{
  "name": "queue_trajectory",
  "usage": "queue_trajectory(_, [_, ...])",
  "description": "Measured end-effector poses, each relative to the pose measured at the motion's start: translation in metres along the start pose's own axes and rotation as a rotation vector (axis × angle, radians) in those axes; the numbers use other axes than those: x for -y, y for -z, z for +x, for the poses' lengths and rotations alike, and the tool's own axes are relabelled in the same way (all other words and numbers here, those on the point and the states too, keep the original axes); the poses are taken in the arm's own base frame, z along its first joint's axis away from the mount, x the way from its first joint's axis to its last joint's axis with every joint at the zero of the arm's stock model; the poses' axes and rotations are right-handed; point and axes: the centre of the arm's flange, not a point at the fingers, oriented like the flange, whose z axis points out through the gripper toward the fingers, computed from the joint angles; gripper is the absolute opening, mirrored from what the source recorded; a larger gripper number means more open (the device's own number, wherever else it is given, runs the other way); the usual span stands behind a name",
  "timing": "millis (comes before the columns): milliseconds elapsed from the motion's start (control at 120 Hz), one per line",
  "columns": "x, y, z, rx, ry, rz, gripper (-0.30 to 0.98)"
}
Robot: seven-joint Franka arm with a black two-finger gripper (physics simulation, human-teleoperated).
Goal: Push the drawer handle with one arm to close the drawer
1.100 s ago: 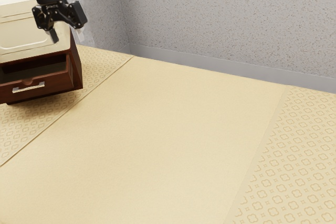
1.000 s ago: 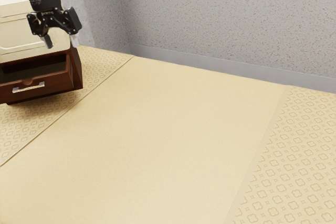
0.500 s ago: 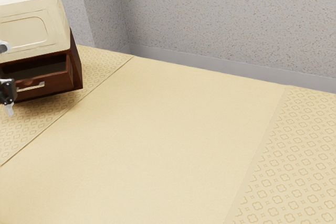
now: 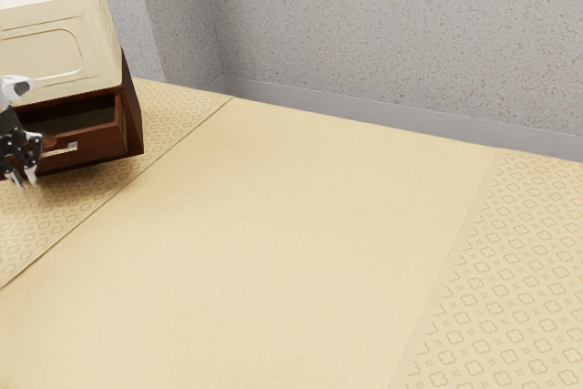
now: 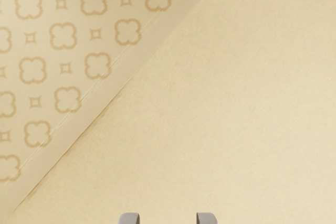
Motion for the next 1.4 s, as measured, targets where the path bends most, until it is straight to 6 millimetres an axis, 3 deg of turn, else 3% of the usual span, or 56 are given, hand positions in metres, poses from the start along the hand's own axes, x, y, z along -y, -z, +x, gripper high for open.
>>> queue_trajectory(167, [-0.012, -0.001, 0.041, -0.009, -0.005, 0.006, 0.02])
queue_trajectory(325, [-0.023, -0.017, 0.057, 0.015, -0.007, 0.006, -0.01])
queue_trajectory(492, [-0.018, -0.030, 0.092, -0.005, 0.017, -0.001, -0.03])
queue_trajectory(683, [-0.008, -0.052, 0.112, -0.027, 0.048, 0.000, -0.03])
queue_trajectory(1108, [-0.004, -0.066, 0.161, -0.176, 0.066, -0.014, -0.04])
queue_trajectory(1400, [-0.003, -0.053, 0.193, -0.332, 0.065, -0.022, -0.04])
